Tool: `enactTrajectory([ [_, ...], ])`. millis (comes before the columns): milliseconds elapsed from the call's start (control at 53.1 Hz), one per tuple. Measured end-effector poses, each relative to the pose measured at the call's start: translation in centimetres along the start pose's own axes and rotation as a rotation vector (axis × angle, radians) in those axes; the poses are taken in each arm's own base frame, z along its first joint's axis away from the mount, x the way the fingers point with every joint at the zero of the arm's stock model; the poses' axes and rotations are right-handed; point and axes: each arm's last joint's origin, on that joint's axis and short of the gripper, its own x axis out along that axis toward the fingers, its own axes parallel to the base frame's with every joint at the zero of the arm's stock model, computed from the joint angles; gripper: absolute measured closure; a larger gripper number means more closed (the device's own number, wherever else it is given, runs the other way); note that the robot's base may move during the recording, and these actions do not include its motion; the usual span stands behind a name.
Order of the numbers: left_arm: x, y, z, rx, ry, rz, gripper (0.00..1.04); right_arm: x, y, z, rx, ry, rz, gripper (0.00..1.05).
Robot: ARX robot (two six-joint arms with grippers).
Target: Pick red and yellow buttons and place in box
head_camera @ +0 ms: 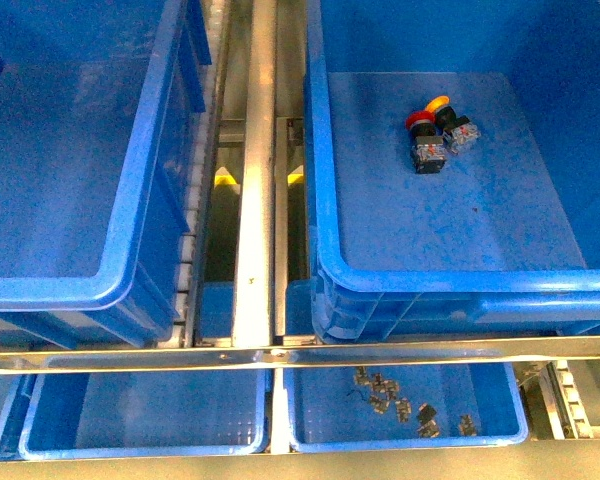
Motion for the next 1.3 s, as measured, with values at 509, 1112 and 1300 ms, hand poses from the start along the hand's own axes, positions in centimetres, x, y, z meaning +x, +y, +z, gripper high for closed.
enactTrajectory([
  [509,0.0,0.0,0.0,0.0,0.0,0.0,0.08,-2.0,1.4,-0.9,-0.001,-0.031,0.001,1.01],
  [1112,0.0,0.0,0.0,0.0,0.001,0.0,0.08,-3.6,1.4,-1.0,-0.001,-0.032,0.001,1.01],
  [1300,0.0,0.0,0.0,0.0,0.0,0.0,0.08,-4.7,1.4,-1.2,-0.001,-0.031,0.003,1.01],
])
